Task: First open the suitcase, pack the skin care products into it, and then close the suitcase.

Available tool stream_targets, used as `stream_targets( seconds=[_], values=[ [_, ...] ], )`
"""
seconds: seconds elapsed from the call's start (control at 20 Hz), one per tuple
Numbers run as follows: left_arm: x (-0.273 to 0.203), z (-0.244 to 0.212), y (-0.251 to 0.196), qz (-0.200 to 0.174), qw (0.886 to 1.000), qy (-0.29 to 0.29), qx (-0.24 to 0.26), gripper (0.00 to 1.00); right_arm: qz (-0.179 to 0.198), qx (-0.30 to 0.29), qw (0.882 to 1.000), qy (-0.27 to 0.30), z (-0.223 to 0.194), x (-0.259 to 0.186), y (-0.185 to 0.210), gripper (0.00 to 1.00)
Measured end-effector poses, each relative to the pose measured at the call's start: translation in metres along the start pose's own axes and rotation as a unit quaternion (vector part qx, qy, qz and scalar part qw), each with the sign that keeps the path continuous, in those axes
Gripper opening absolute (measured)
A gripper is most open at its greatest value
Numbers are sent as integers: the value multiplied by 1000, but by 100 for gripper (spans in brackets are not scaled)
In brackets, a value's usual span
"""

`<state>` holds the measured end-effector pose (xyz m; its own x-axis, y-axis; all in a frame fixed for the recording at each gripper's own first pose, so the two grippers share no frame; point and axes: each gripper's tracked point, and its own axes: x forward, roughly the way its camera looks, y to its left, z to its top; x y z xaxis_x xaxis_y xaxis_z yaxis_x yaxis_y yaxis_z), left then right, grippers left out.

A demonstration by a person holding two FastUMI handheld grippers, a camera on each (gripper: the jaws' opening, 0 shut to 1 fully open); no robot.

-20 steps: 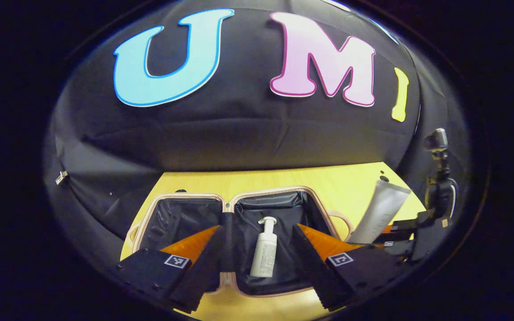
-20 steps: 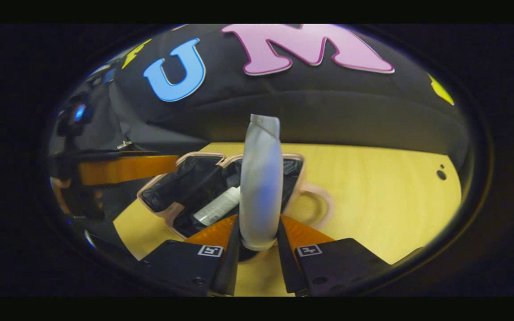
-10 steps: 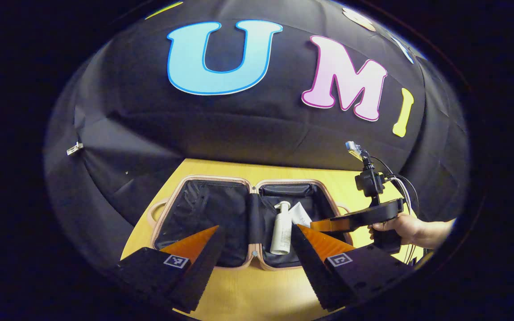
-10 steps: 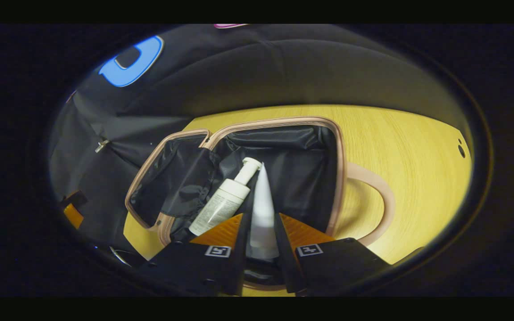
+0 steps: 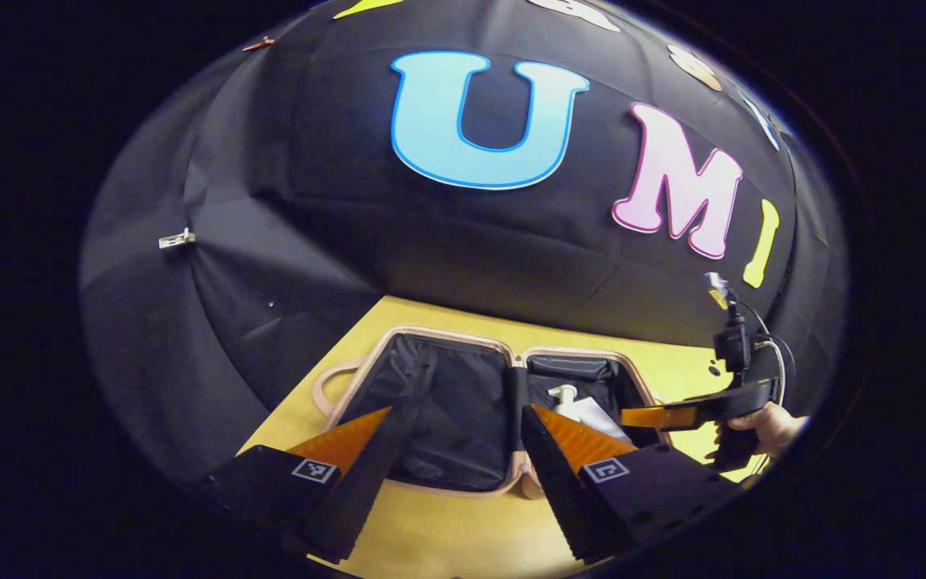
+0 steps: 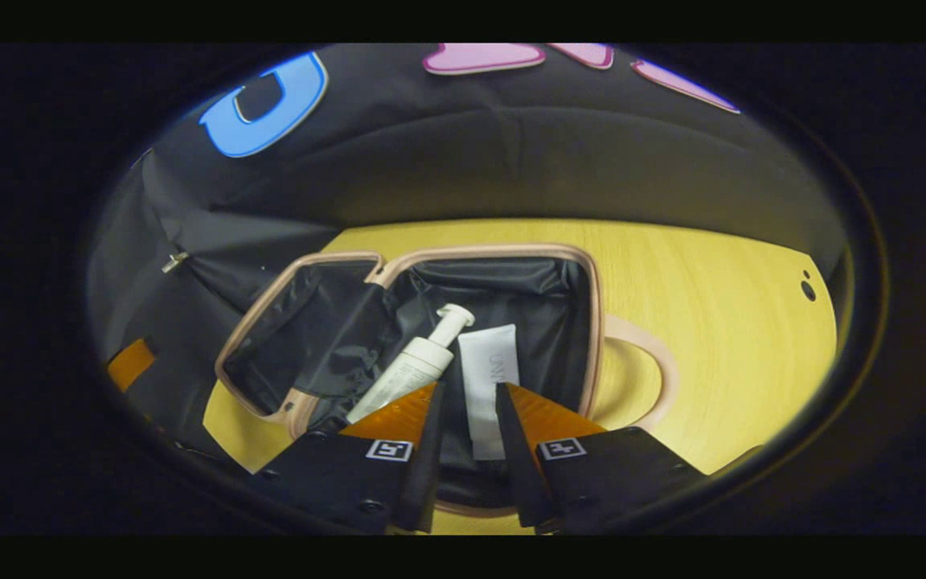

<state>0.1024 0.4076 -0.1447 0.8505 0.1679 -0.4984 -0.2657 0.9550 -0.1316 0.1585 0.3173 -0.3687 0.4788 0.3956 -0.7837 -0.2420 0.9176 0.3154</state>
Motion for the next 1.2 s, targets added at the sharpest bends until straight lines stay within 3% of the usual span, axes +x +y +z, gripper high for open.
stream_targets(
  seconds=[0.05,0.1,0.15,0.2,0.25,0.3,0.35,0.4,0.45,0.55,0.6,0.65,0.7,0.75,0.9,0.95,1.1,1.15,1.2],
  values=[
    [5,-1,12,-9,1000,-2,-10,95,0,-4,1000,-17,7,-11,0,51],
    [9,1,25,-14,1000,-2,-20,95,2,-11,999,-34,15,-22,2,46],
    [20,2,42,-18,999,-1,-26,95,-1,-16,999,-48,20,-35,1,65],
    [29,-1,64,-7,999,6,-31,95,-3,-19,998,-63,27,-47,0,65],
    [40,-3,85,3,999,16,-35,95,-4,-18,997,-78,33,-61,0,71],
    [51,-7,104,7,999,29,-42,95,-4,-13,995,-94,39,-74,-1,67],
    [63,-12,123,12,997,45,-58,95,-2,-5,994,-112,46,-88,0,86],
    [78,-19,139,10,995,63,-83,95,-2,4,992,-129,51,-101,0,79],
    [91,-23,148,3,990,71,-118,95,-5,11,989,-146,57,-114,-3,93],
    [113,-26,157,-35,972,93,-215,95,-16,17,984,-178,67,-136,-10,98],
    [125,-29,164,-36,958,108,-264,95,-26,14,981,-192,71,-147,-15,88],
    [134,-32,175,-28,944,120,-307,94,-36,8,978,-205,75,-157,-21,87],
    [140,-38,188,-22,932,126,-339,94,-46,4,976,-214,76,-165,-26,97],
    [144,-39,202,-13,925,128,-358,94,-51,3,974,-219,77,-173,-28,97],
    [158,-52,208,-16,921,159,-354,94,-73,-7,971,-226,75,-186,-38,97],
    [162,-54,204,-25,922,169,-347,100,-80,-14,970,-228,73,-188,-39,97],
    [176,-55,194,-27,927,178,-329,91,-82,-24,970,-229,67,-189,-30,98],
    [183,-56,194,-24,928,183,-324,97,-80,-26,970,-227,64,-188,-27,98],
    [185,-60,192,-19,929,192,-316,83,-81,-29,971,-224,61,-188,-26,98]
  ],
)
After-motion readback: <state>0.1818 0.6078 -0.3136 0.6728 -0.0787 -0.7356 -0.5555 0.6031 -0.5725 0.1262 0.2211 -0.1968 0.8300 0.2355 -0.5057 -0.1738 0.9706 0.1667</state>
